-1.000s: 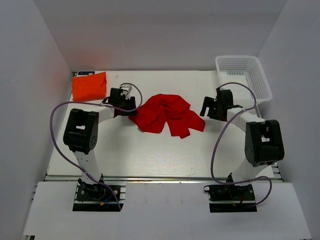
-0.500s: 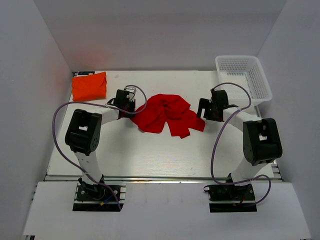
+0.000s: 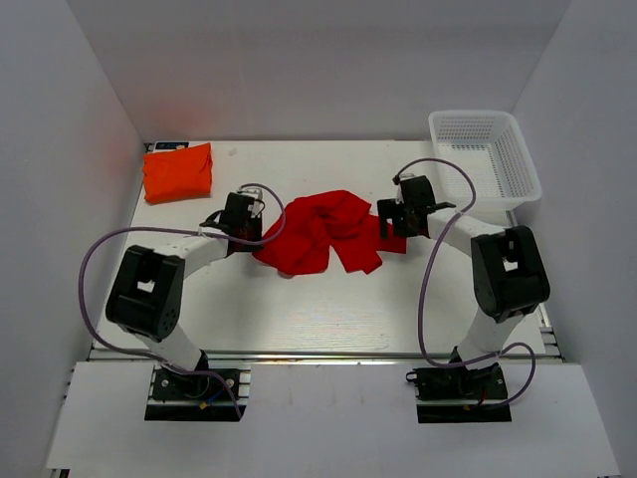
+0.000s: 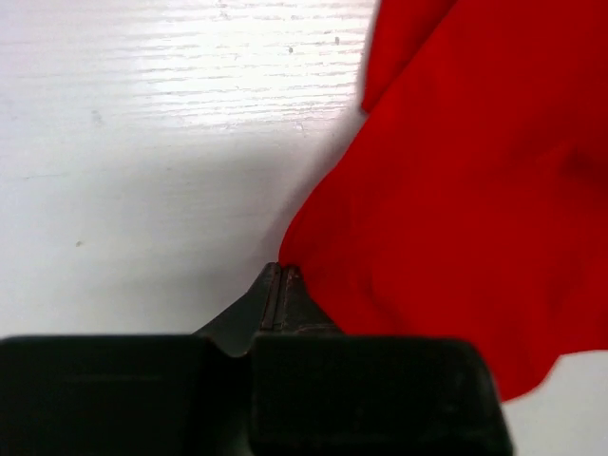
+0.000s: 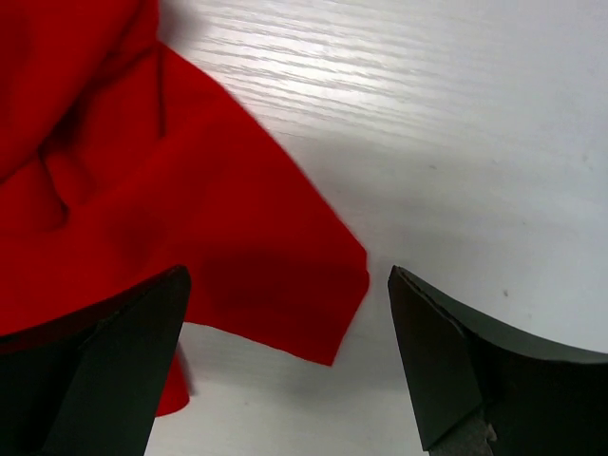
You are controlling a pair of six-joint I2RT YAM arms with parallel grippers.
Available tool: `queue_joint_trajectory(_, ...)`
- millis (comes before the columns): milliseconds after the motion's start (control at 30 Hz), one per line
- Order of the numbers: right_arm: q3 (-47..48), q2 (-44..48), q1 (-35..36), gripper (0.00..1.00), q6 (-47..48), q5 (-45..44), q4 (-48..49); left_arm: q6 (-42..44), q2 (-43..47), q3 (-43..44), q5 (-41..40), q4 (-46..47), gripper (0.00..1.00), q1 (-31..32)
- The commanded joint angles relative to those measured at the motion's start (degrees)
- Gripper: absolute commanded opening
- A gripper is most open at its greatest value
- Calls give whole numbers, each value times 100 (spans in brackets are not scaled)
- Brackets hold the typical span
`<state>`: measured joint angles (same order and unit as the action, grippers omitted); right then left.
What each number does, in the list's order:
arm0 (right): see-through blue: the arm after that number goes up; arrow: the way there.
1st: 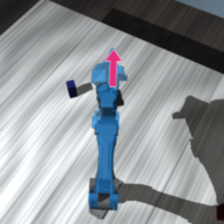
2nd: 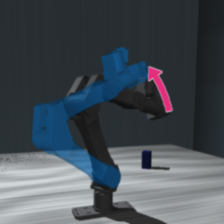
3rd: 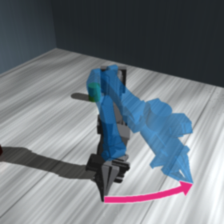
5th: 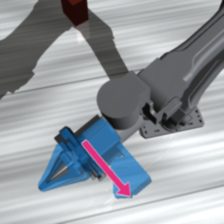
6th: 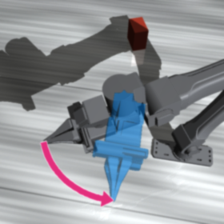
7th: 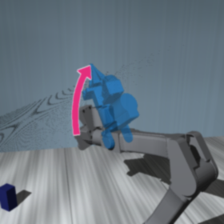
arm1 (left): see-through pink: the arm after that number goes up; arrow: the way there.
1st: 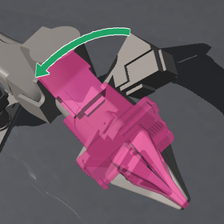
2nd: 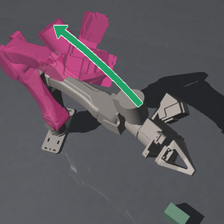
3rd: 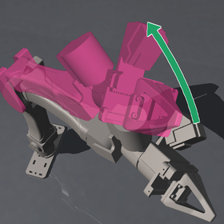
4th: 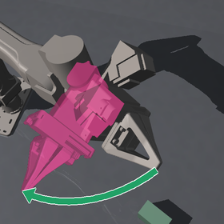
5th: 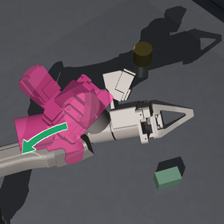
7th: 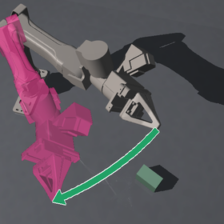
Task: Fold and stack the t-shirts
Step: Flatten out the tshirt
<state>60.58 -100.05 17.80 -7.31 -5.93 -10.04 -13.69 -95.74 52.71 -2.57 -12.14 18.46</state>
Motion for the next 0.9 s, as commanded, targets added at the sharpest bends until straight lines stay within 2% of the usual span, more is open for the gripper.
queue_joint_trajectory(0, 270, -181, 65, 90, 380, 479, 213, -142, 836, -190, -25, 264, 0, 0)
queue_joint_trajectory(233, 859, -831, 65, 90, 318, 541, 108, -90, 1181, -358, 90, 379, 0, 0)
queue_joint_trajectory(300, 921, -981, 74, 86, 265, 515, 117, -90, 1181, -358, 90, 379, 0, 0)
queue_joint_trajectory(333, 921, -999, 74, 81, 274, 732, 117, -90, 1181, -288, 90, 327, 0, 0)
queue_joint_trajectory(400, 851, -999, 83, 55, 265, 778, 204, -37, 1181, -226, 90, 326, 0, 0)
queue_joint_trajectory(500, 684, -850, 83, 0, 379, 1181, 336, -37, 1286, 63, 38, 326, 0, 0)
queue_joint_trajectory(667, 430, -262, 109, 0, 327, 1051, 643, 95, 1584, 441, -68, 274, 0, 0)
queue_joint_trajectory(700, 394, 87, 92, 0, 301, 990, 696, 147, 1655, 503, -68, 274, 0, 0)
queue_joint_trajectory(767, 341, 371, 101, 0, 257, 682, 837, 148, 1813, 705, -331, 213, 0, 0)
queue_joint_trajectory(867, 305, 1283, 101, 0, 230, 129, 943, 262, 2138, 1021, -726, 160, 0, 0)
